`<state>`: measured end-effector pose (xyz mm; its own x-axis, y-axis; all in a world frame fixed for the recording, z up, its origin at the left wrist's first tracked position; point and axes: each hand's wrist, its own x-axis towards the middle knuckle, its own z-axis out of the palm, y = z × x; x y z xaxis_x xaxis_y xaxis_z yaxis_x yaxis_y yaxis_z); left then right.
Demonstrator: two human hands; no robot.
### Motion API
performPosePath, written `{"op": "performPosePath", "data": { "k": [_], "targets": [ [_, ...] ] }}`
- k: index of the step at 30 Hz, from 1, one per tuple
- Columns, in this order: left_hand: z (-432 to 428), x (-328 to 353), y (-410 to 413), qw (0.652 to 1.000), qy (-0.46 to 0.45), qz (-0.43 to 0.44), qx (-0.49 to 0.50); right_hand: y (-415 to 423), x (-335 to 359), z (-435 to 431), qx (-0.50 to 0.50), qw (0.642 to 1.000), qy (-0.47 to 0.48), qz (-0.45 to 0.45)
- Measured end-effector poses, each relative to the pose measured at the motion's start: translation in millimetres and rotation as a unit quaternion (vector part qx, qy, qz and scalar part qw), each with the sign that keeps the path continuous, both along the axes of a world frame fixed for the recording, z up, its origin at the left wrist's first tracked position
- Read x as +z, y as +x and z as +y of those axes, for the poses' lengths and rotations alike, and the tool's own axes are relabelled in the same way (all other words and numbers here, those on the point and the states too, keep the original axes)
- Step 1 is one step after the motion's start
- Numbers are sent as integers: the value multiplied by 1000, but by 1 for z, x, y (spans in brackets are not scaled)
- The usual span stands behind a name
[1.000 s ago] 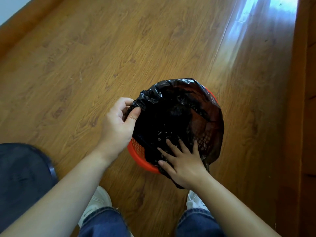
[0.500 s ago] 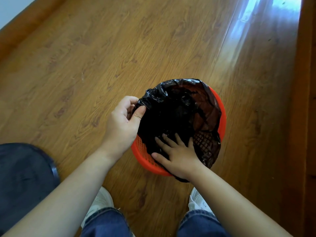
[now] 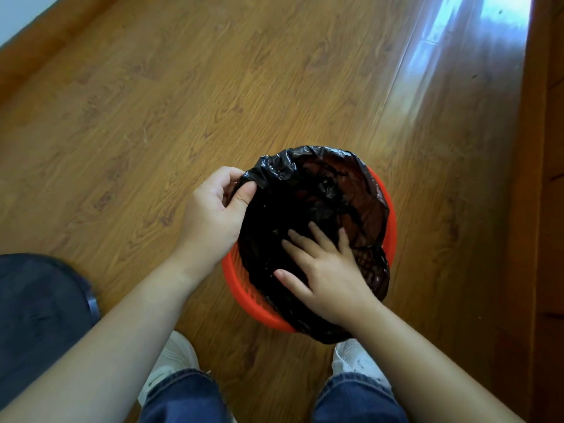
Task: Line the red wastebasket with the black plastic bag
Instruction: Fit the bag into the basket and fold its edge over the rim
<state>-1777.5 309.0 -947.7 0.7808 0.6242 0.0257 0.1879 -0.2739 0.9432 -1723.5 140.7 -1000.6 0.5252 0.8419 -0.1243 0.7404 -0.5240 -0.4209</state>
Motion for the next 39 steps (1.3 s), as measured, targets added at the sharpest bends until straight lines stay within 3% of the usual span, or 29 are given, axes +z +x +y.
{"op": "performPosePath", "data": {
  "k": [3, 5, 9, 12, 17, 23, 30, 39],
  "targets": [
    [5, 4, 3, 999, 30, 39, -21, 17, 0, -8, 66, 993, -47, -81],
    [8, 6, 5, 996, 56, 65, -33, 24, -11, -9, 106, 986, -115, -65],
    [8, 10, 13, 992, 69, 96, -48, 40, -32, -8, 79, 971, -226, -15],
    [8, 12, 16, 991, 73, 103, -50, 42, -29, -4, 83, 963, -257, -17],
    [16, 9, 11, 994, 47, 94, -25, 24, 10, -6, 71, 988, -137, 8],
    [20, -3, 6, 994, -70, 69, 38, 23, 64, 3, 37, 999, 18, 12],
    [6, -20, 5, 946, -289, 7, 148, 27, 62, 10, 11, 998, 3, 54],
    [-8, -29, -2, 939, -316, 0, 133, 33, 44, 11, -55, 995, 47, 72]
  ]
}}
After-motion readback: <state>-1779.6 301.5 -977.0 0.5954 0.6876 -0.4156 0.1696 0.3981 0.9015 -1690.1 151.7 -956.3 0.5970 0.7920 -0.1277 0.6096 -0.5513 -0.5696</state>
